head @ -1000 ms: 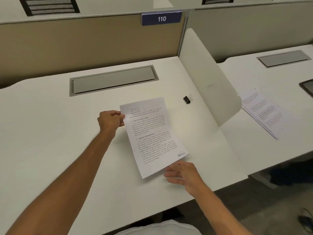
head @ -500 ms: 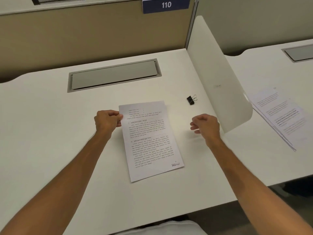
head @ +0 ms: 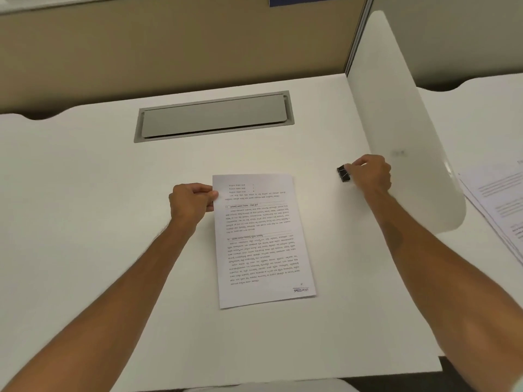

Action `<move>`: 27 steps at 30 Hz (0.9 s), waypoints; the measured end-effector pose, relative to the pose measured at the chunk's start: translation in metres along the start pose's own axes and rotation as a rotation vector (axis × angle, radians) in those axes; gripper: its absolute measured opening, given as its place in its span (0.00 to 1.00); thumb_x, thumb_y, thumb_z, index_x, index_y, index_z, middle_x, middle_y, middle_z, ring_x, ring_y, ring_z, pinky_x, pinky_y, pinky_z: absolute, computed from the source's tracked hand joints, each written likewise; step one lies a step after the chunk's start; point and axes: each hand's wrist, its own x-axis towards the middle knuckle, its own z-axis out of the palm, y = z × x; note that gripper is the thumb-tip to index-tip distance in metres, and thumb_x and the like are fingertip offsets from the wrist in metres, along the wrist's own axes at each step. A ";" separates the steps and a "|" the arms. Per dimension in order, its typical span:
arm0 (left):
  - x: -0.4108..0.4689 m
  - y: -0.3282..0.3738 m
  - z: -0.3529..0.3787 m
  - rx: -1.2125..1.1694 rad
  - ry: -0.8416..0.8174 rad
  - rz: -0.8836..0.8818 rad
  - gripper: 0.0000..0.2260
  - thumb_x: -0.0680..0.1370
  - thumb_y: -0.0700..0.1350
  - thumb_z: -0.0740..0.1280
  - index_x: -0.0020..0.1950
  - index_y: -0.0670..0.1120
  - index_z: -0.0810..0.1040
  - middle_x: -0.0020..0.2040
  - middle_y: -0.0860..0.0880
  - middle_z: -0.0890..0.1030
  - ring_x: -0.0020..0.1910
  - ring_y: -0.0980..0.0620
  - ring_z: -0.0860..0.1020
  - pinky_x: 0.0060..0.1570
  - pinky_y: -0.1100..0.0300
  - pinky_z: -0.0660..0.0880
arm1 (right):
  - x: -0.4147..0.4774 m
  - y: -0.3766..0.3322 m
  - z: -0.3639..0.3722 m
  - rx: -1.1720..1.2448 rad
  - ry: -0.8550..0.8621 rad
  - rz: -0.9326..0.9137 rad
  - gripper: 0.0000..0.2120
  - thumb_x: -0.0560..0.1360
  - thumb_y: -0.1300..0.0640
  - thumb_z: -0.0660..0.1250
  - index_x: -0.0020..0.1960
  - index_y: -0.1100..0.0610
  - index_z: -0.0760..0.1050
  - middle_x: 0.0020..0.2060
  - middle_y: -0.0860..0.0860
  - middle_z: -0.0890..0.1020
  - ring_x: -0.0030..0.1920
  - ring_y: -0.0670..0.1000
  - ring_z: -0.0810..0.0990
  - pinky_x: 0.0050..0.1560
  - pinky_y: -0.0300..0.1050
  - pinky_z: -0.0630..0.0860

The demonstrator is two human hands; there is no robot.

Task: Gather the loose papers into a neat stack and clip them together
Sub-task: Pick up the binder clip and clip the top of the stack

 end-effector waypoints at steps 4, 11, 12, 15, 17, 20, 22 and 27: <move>-0.002 0.003 0.000 0.020 -0.014 0.032 0.05 0.73 0.36 0.76 0.49 0.40 0.85 0.40 0.48 0.86 0.34 0.55 0.85 0.38 0.62 0.84 | 0.009 0.001 -0.001 0.098 -0.033 0.001 0.03 0.69 0.56 0.74 0.37 0.52 0.81 0.44 0.55 0.87 0.37 0.57 0.81 0.46 0.50 0.83; -0.005 0.005 -0.001 0.050 -0.036 0.087 0.04 0.74 0.37 0.76 0.48 0.41 0.85 0.43 0.46 0.87 0.35 0.54 0.86 0.36 0.65 0.82 | -0.011 -0.025 0.001 0.389 -0.309 -0.217 0.07 0.70 0.62 0.78 0.45 0.63 0.82 0.42 0.60 0.84 0.42 0.57 0.84 0.50 0.56 0.84; -0.005 0.005 -0.001 0.056 -0.038 0.094 0.04 0.74 0.37 0.75 0.48 0.41 0.85 0.43 0.46 0.87 0.35 0.54 0.86 0.37 0.65 0.82 | -0.016 -0.032 0.002 0.403 -0.347 -0.263 0.11 0.68 0.62 0.79 0.48 0.63 0.82 0.42 0.60 0.84 0.42 0.57 0.84 0.50 0.55 0.84; -0.007 0.005 -0.001 0.043 -0.045 0.122 0.04 0.74 0.37 0.75 0.48 0.41 0.86 0.43 0.45 0.87 0.36 0.51 0.87 0.43 0.57 0.84 | -0.031 -0.054 0.008 0.373 -0.410 -0.369 0.20 0.61 0.60 0.82 0.52 0.59 0.84 0.41 0.56 0.85 0.41 0.55 0.84 0.51 0.52 0.83; -0.009 0.006 -0.002 0.030 -0.049 0.134 0.04 0.74 0.37 0.75 0.48 0.41 0.86 0.42 0.46 0.87 0.37 0.49 0.87 0.45 0.54 0.85 | -0.044 -0.072 0.013 0.312 -0.427 -0.432 0.19 0.62 0.63 0.82 0.52 0.59 0.85 0.42 0.55 0.86 0.41 0.53 0.86 0.51 0.47 0.83; -0.014 0.008 -0.002 0.014 -0.054 0.150 0.04 0.74 0.37 0.75 0.48 0.40 0.86 0.42 0.47 0.87 0.38 0.50 0.87 0.45 0.53 0.85 | -0.067 -0.098 0.020 0.295 -0.468 -0.573 0.18 0.63 0.66 0.82 0.52 0.60 0.85 0.42 0.55 0.87 0.41 0.50 0.88 0.48 0.43 0.83; -0.018 0.009 -0.001 0.009 -0.054 0.168 0.04 0.74 0.37 0.75 0.48 0.41 0.86 0.42 0.48 0.87 0.38 0.51 0.86 0.45 0.53 0.85 | -0.081 -0.113 0.026 0.283 -0.473 -0.652 0.17 0.63 0.66 0.81 0.51 0.60 0.86 0.41 0.54 0.87 0.41 0.49 0.88 0.48 0.42 0.84; -0.026 0.010 0.002 0.032 -0.044 0.243 0.04 0.75 0.39 0.75 0.49 0.42 0.87 0.42 0.50 0.87 0.39 0.51 0.86 0.45 0.56 0.84 | -0.109 -0.136 0.040 0.222 -0.519 -0.741 0.15 0.64 0.67 0.82 0.50 0.62 0.85 0.40 0.54 0.87 0.40 0.49 0.88 0.47 0.45 0.85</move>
